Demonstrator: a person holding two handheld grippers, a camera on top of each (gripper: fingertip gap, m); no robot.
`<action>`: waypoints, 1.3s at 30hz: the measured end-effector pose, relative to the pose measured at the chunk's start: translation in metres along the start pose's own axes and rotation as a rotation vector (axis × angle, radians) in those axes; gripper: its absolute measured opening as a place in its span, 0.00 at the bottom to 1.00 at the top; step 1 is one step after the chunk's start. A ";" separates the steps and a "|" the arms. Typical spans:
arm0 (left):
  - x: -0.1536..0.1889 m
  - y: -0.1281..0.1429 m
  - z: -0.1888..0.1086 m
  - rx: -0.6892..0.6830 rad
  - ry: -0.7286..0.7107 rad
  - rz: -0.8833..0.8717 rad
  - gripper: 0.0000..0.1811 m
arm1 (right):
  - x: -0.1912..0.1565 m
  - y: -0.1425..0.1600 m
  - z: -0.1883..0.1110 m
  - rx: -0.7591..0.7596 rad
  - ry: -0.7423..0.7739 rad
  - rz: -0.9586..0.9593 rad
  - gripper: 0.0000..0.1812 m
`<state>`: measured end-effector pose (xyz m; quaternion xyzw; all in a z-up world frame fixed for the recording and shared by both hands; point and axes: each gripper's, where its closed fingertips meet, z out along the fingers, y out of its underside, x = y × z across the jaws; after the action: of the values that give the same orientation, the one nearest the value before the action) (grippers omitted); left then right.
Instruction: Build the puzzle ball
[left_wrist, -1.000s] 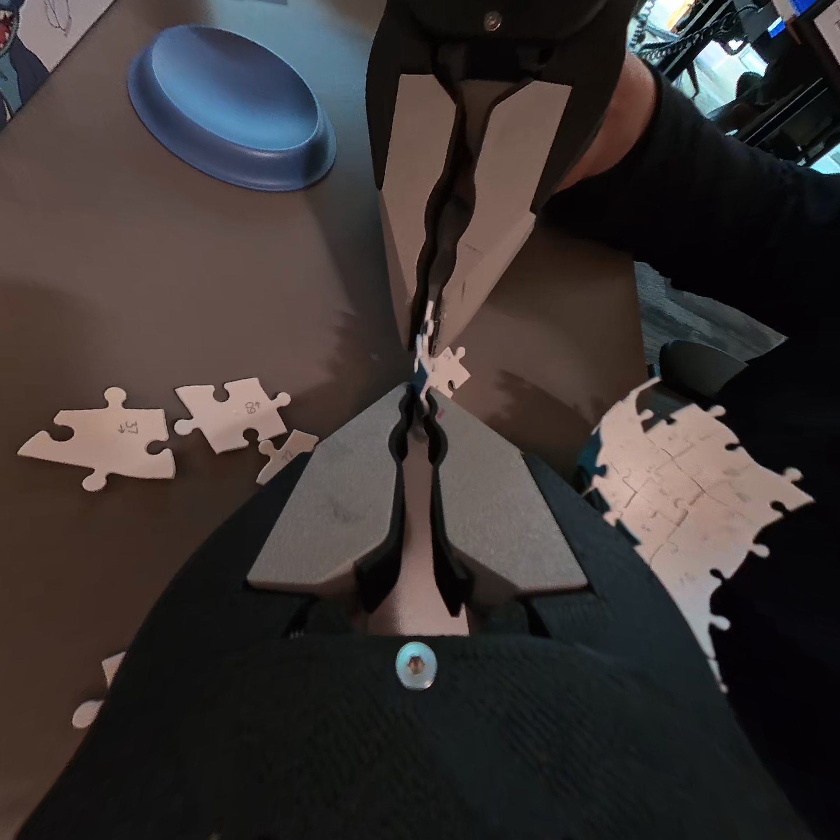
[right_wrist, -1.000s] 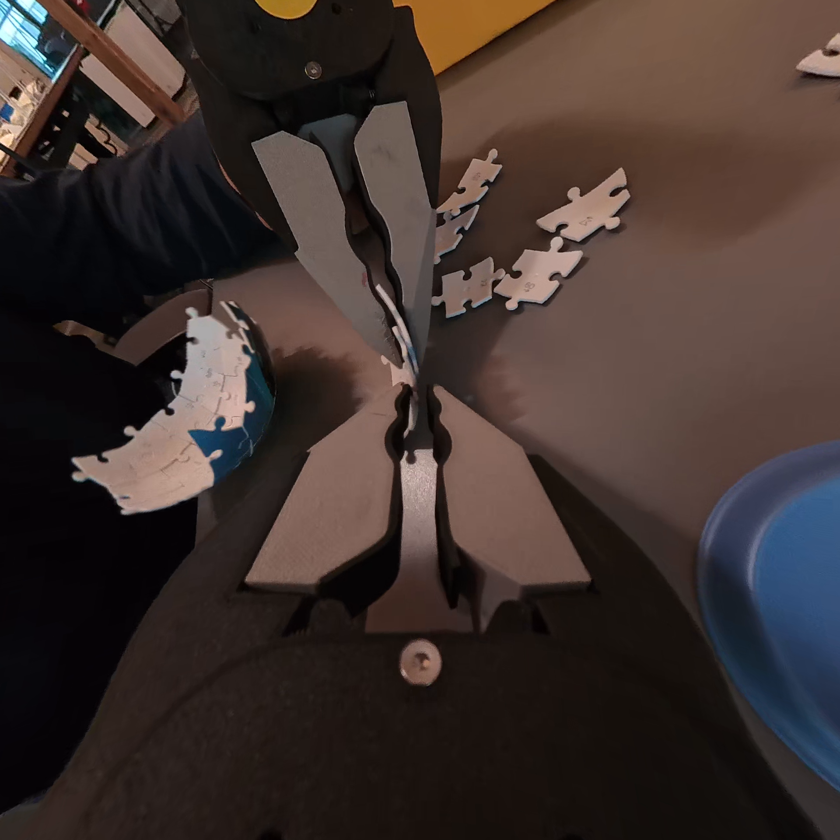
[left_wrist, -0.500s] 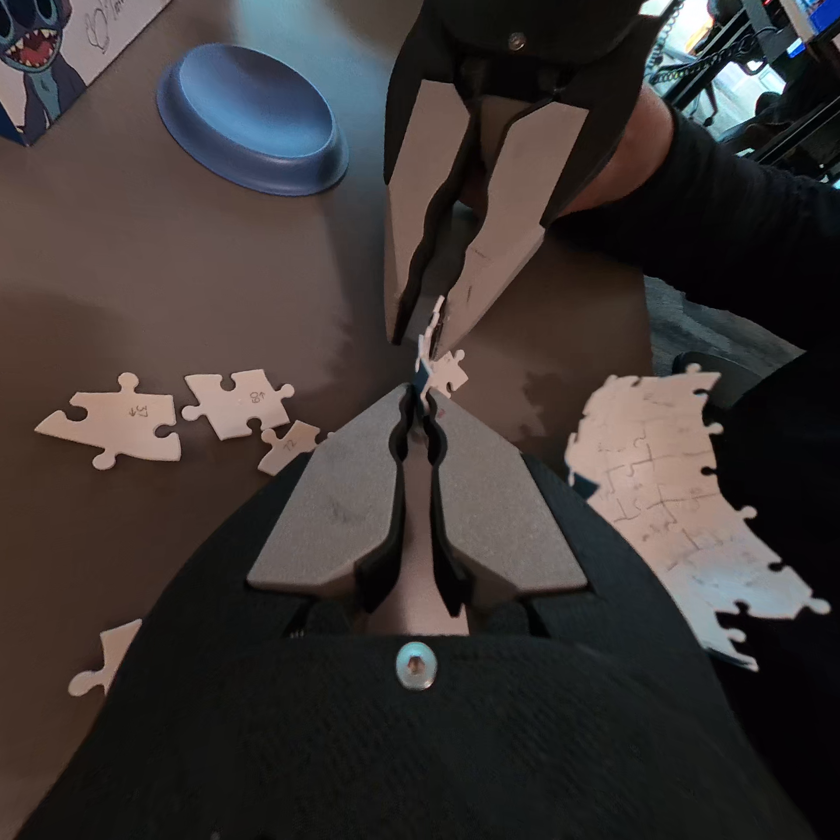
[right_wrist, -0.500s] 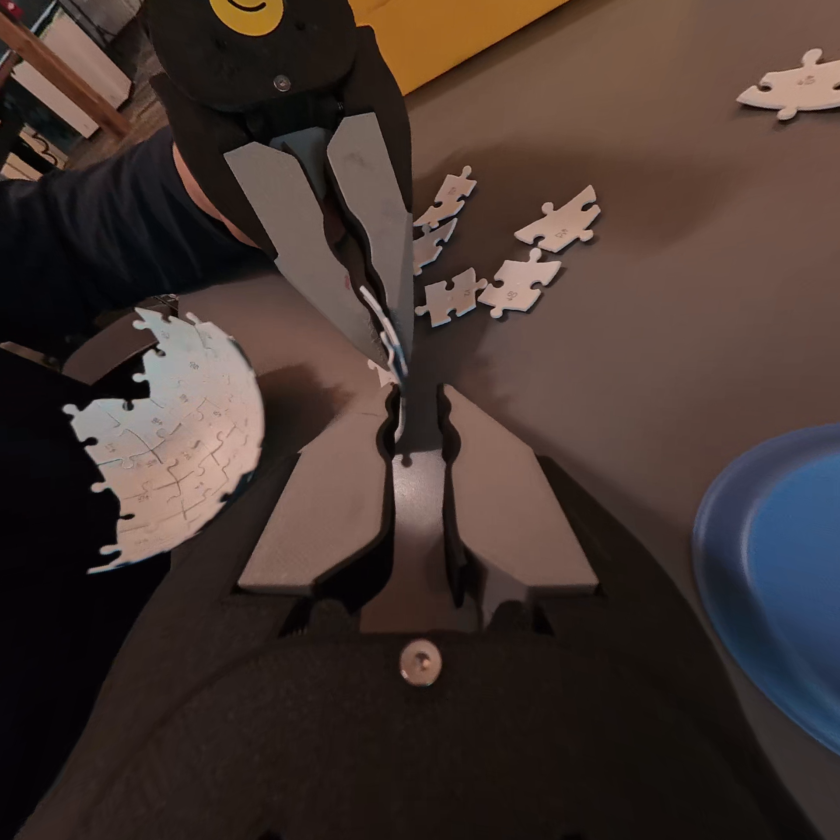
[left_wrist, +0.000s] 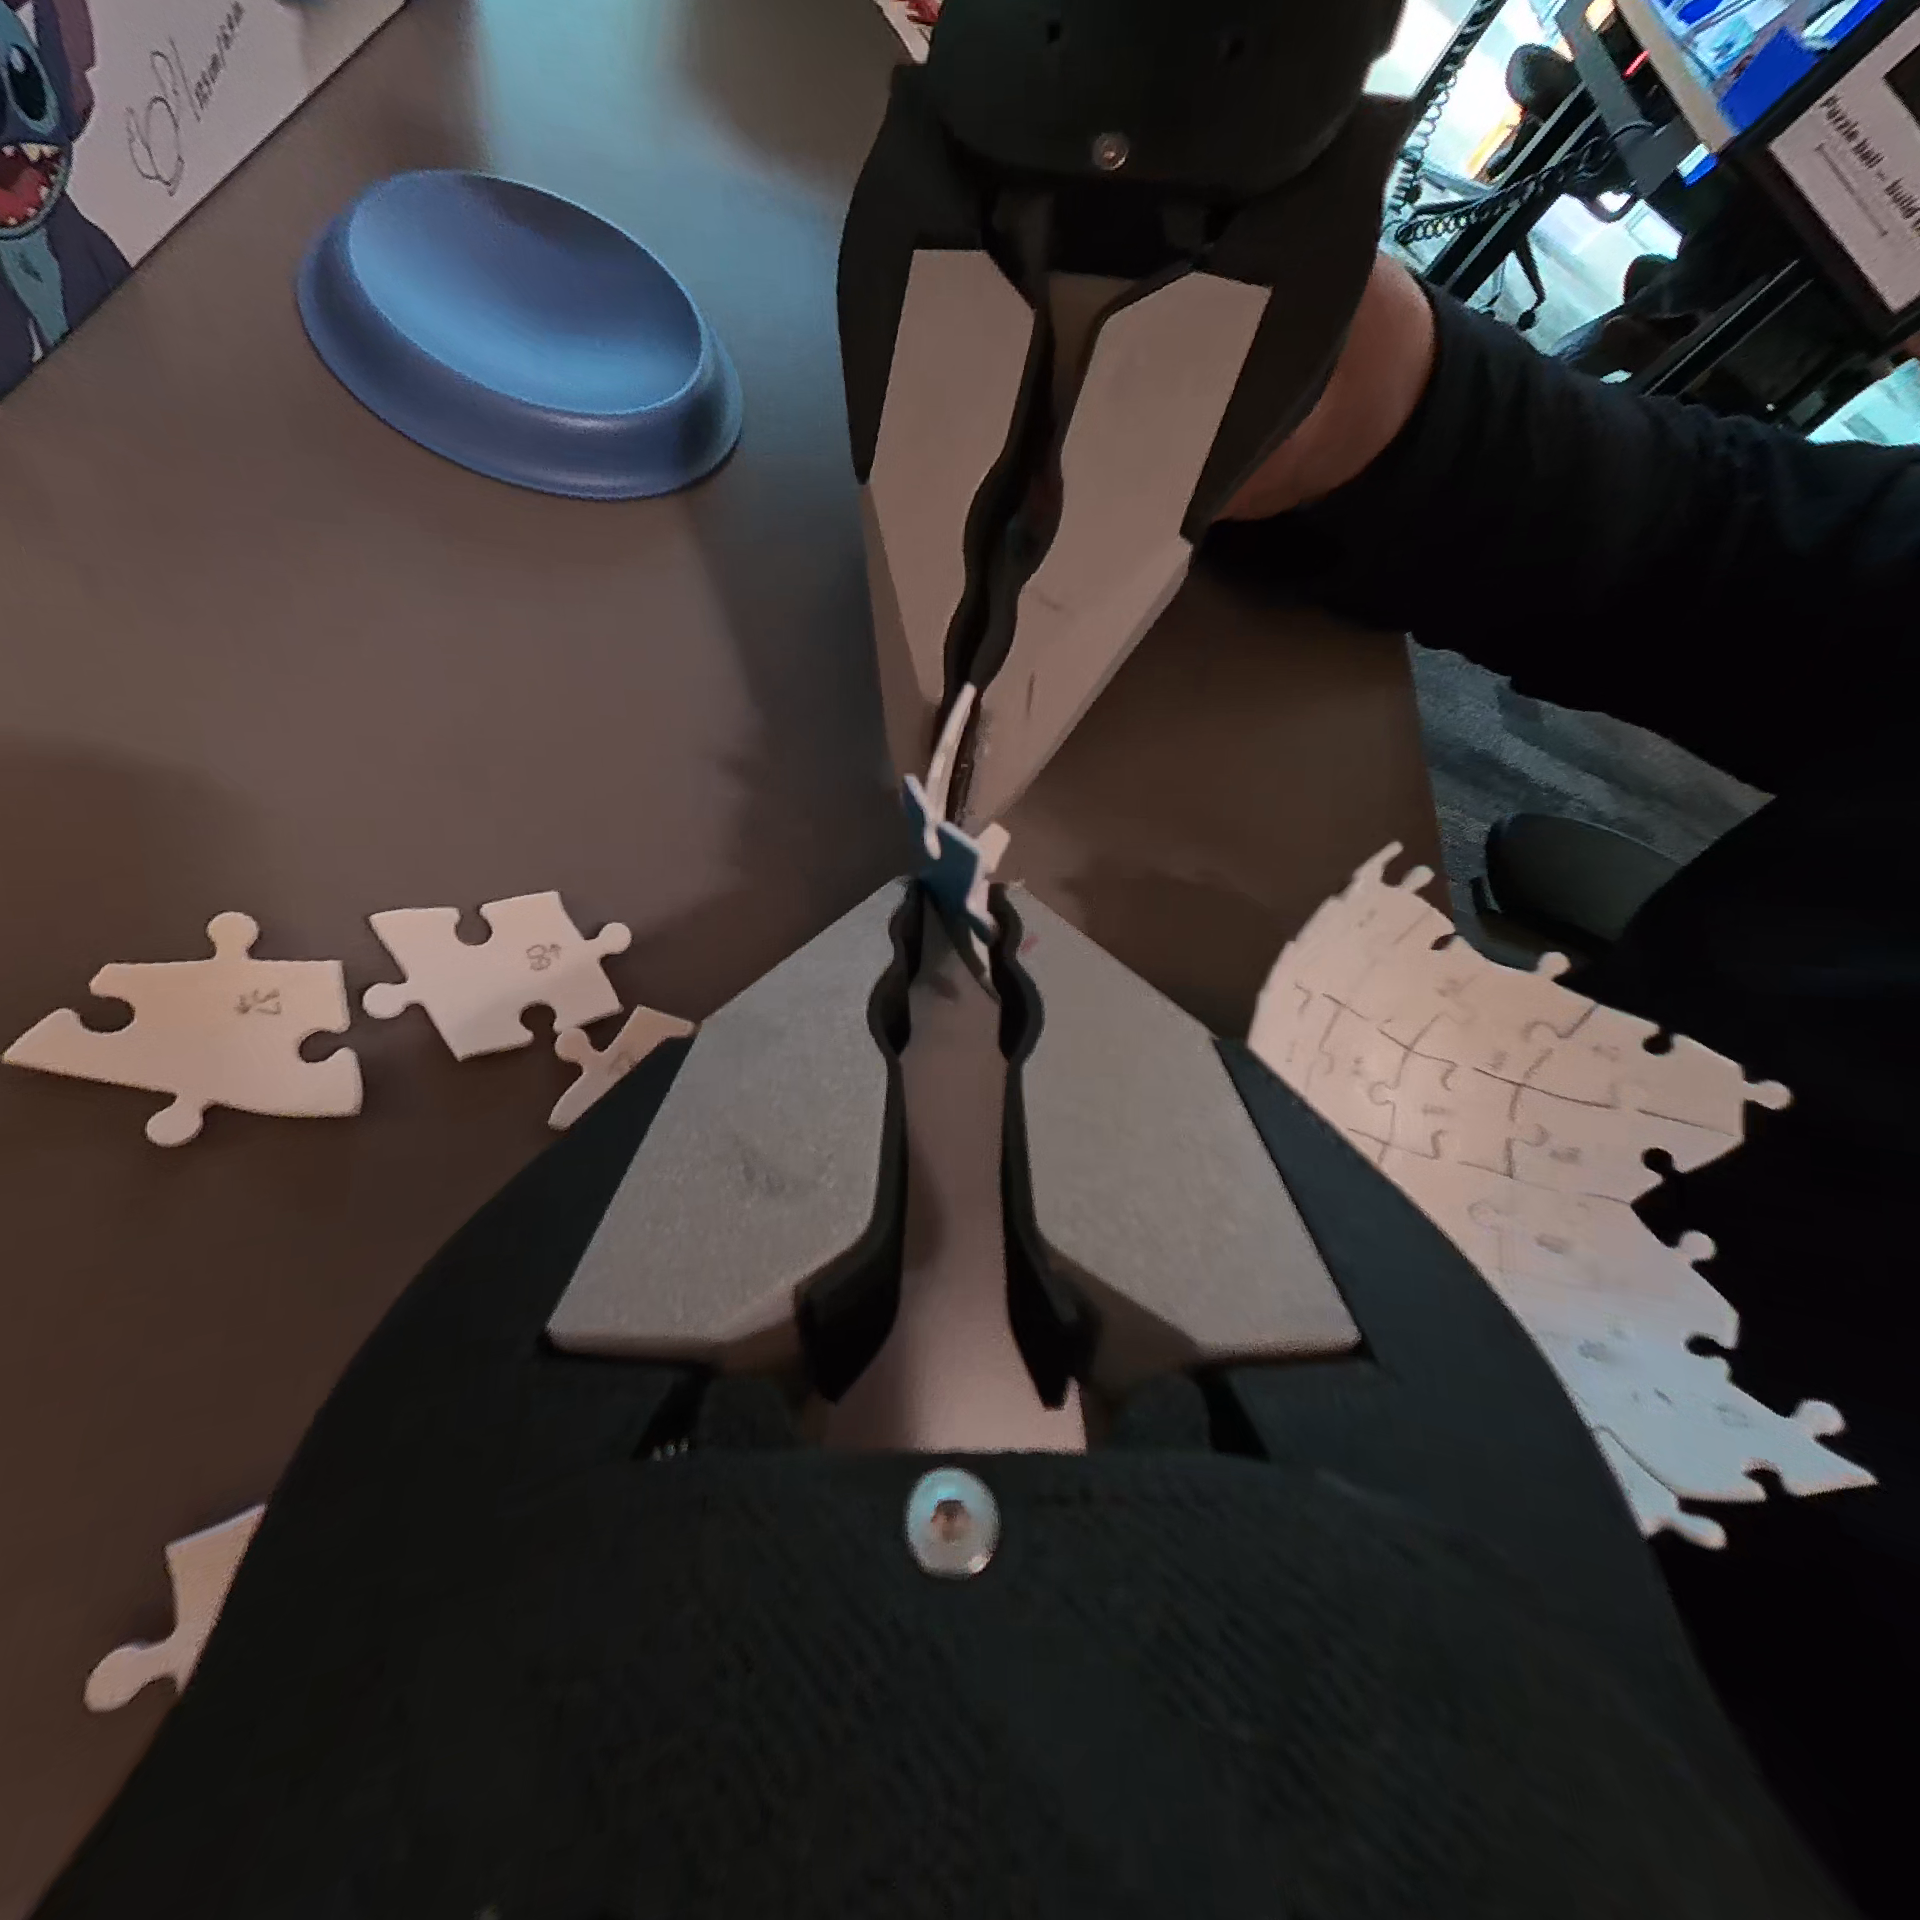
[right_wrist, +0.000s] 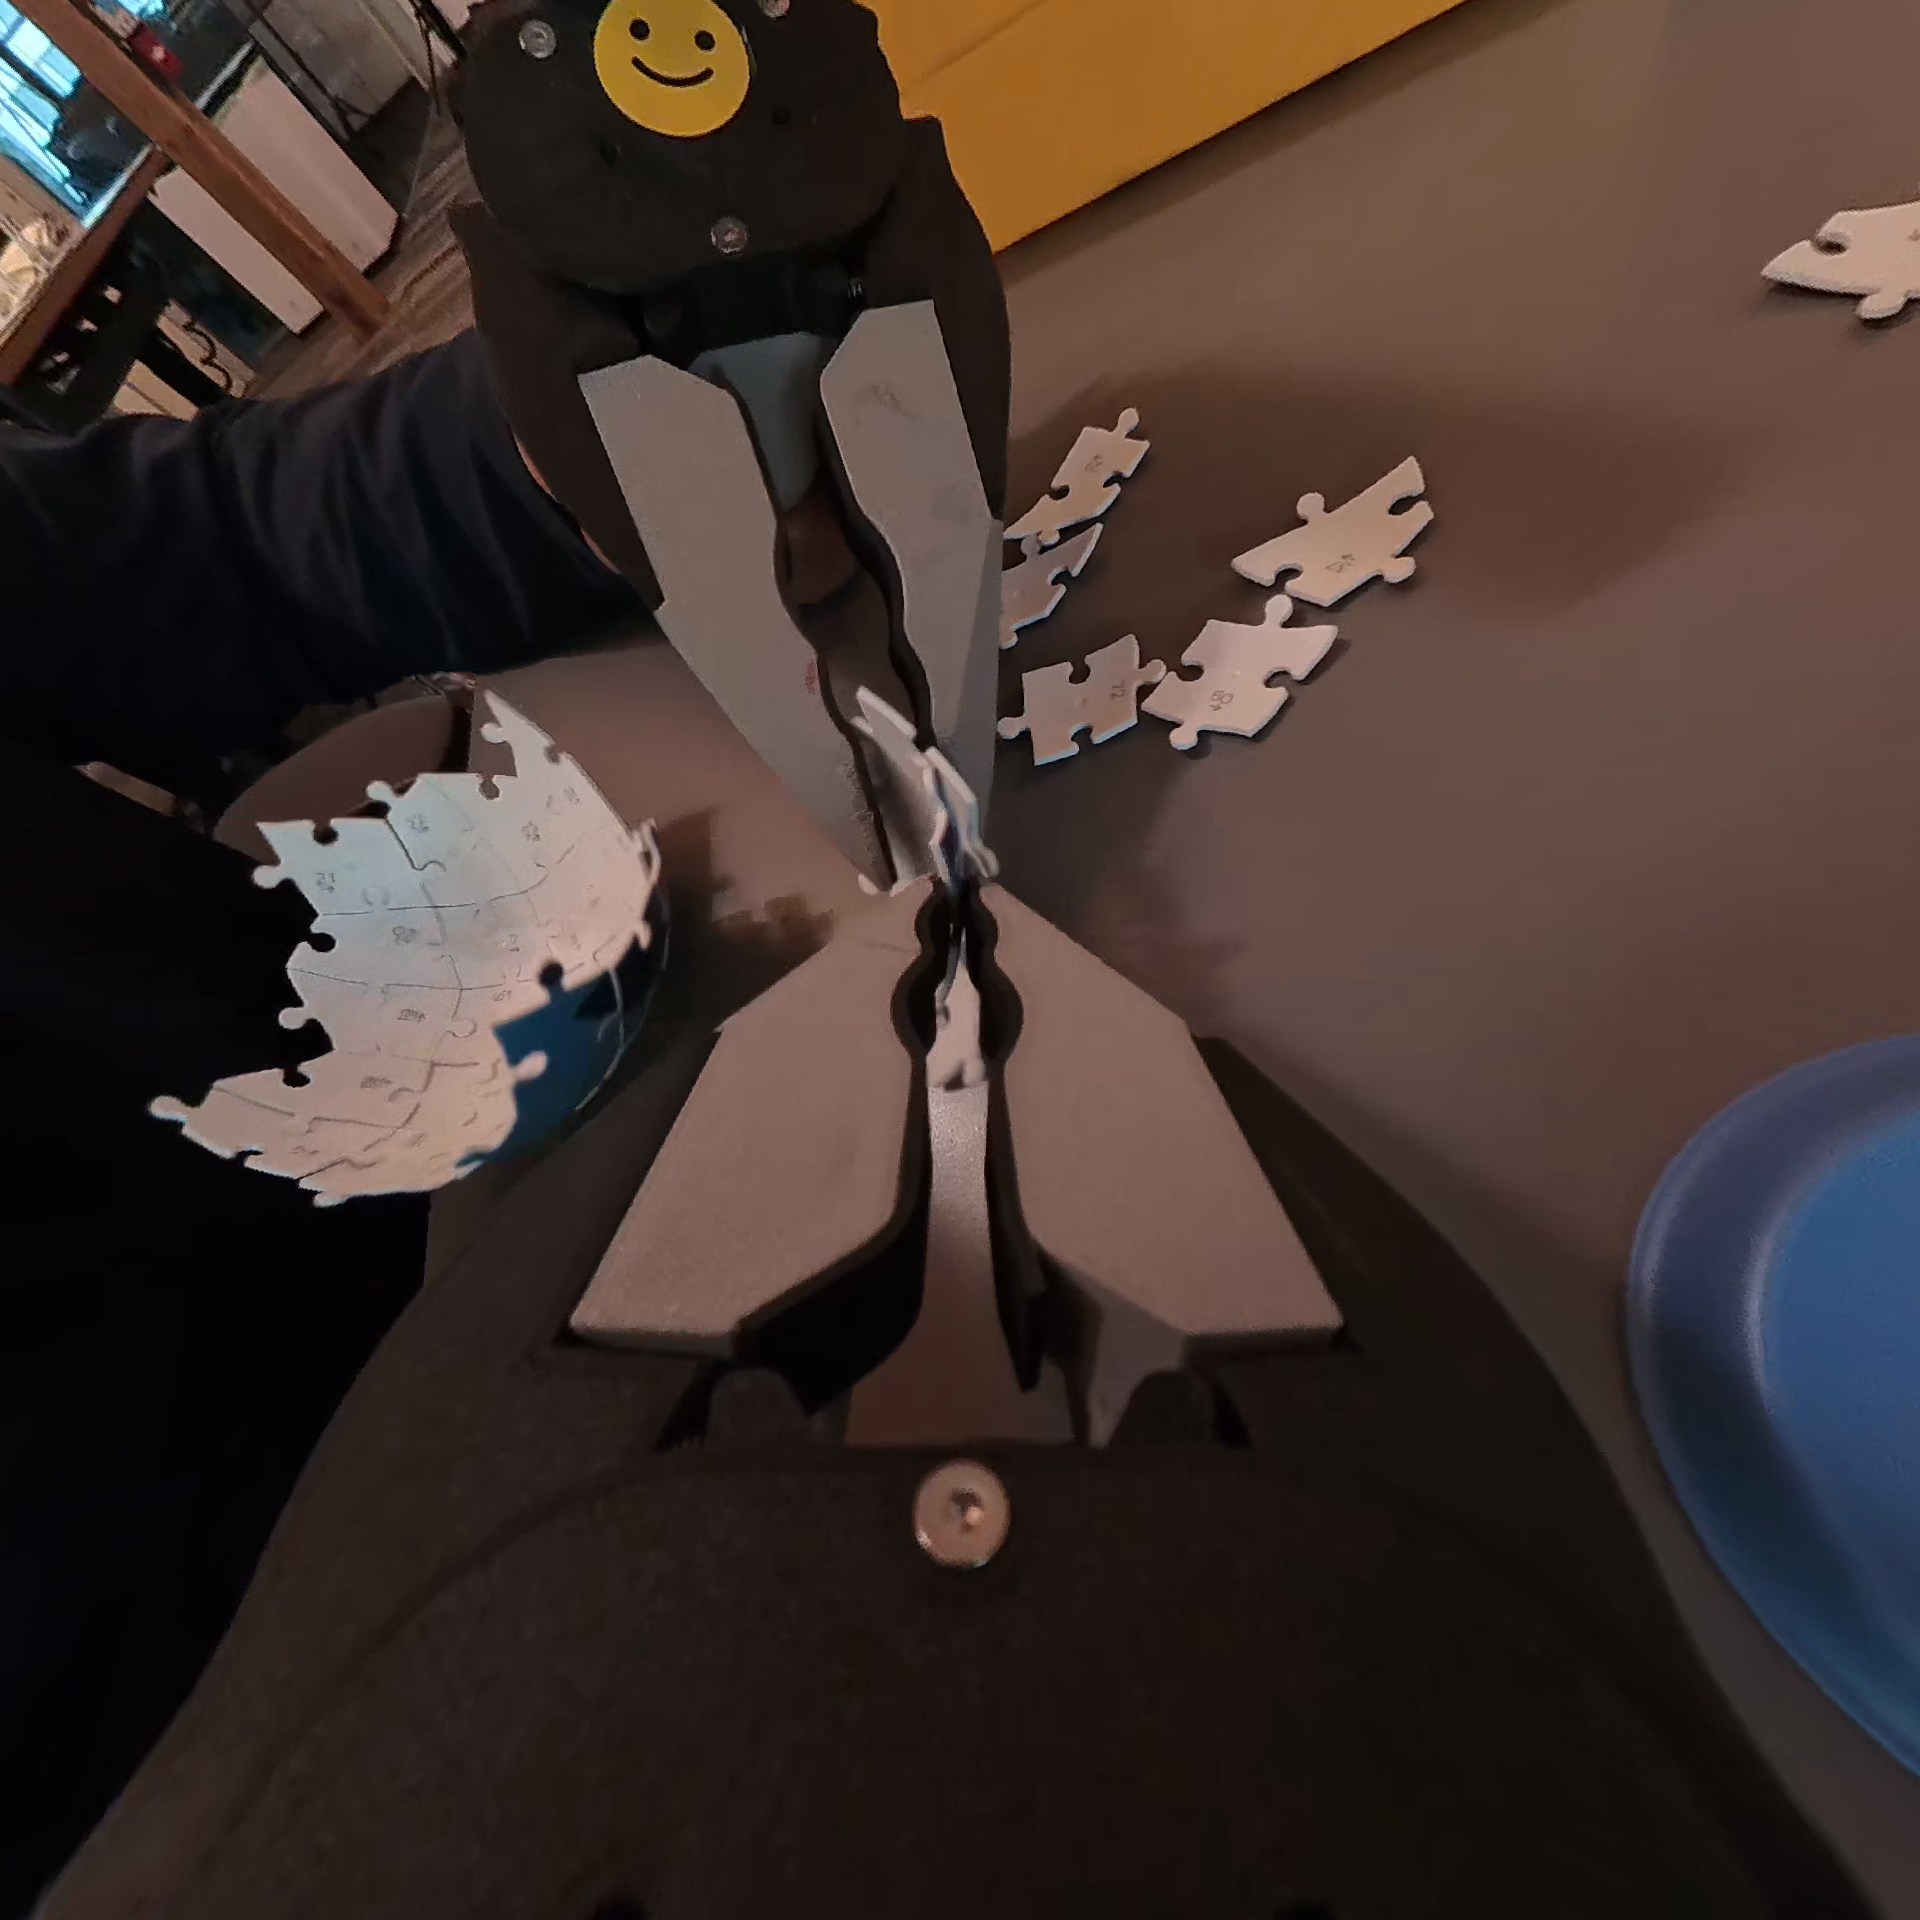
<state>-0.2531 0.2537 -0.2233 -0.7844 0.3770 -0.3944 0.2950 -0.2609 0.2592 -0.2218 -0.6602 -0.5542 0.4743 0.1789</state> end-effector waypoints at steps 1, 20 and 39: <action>0.000 0.001 0.001 -0.008 -0.003 0.002 0.05 | -0.001 0.002 0.001 -0.013 -0.001 -0.007 0.00; -0.006 0.007 0.000 -0.040 -0.027 0.002 0.00 | 0.000 0.003 0.003 -0.028 0.021 -0.036 0.00; 0.000 0.010 0.000 -0.064 0.001 0.063 0.01 | 0.000 0.009 0.002 -0.085 0.000 -0.087 0.05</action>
<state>-0.2566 0.2489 -0.2308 -0.7810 0.4138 -0.3733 0.2818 -0.2581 0.2559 -0.2296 -0.6425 -0.6021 0.4420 0.1712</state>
